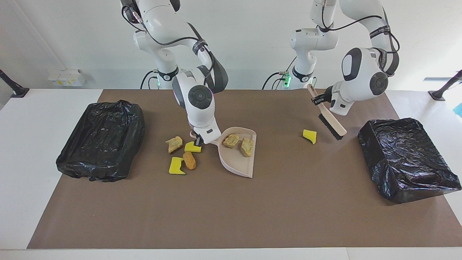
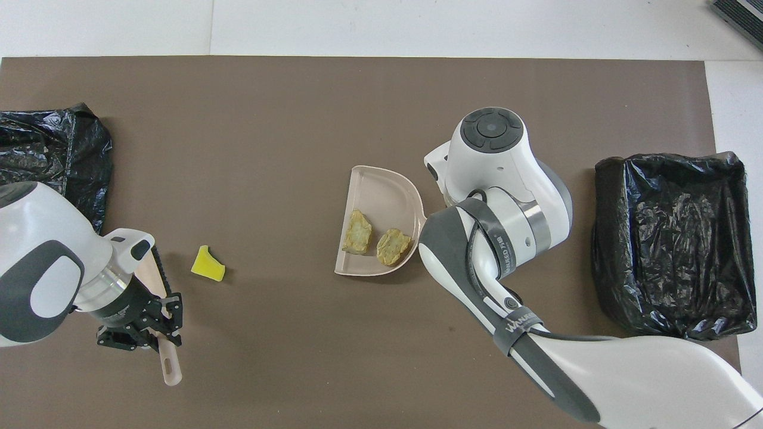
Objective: Sweep and dump trash in bin
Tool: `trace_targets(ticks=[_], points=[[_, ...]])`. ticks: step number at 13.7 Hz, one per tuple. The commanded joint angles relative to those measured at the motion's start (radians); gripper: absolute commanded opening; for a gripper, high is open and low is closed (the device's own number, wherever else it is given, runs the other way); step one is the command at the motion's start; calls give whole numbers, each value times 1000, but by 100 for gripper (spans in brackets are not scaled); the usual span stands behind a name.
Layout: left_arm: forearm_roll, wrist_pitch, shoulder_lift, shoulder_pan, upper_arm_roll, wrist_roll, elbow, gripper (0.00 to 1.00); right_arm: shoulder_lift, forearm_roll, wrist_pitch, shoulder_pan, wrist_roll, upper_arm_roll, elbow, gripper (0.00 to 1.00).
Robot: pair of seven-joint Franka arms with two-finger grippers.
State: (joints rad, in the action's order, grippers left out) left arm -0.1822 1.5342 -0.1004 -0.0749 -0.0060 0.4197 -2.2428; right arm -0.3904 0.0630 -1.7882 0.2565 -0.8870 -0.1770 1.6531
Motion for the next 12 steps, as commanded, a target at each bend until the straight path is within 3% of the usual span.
trace_targets(ticks=[1,7,12], points=[[-3,92,-49,-75,-3,-39,-95,0,16,-8,-30,-8,0,-9,23,0],[-141,368,77,-258,-5,7,-60,0,19,-8,-43,-8,0,-9,39,0],[-187,396,172,-359,-14,7,80,0,19,-8,-43,-8,0,-9,39,0]])
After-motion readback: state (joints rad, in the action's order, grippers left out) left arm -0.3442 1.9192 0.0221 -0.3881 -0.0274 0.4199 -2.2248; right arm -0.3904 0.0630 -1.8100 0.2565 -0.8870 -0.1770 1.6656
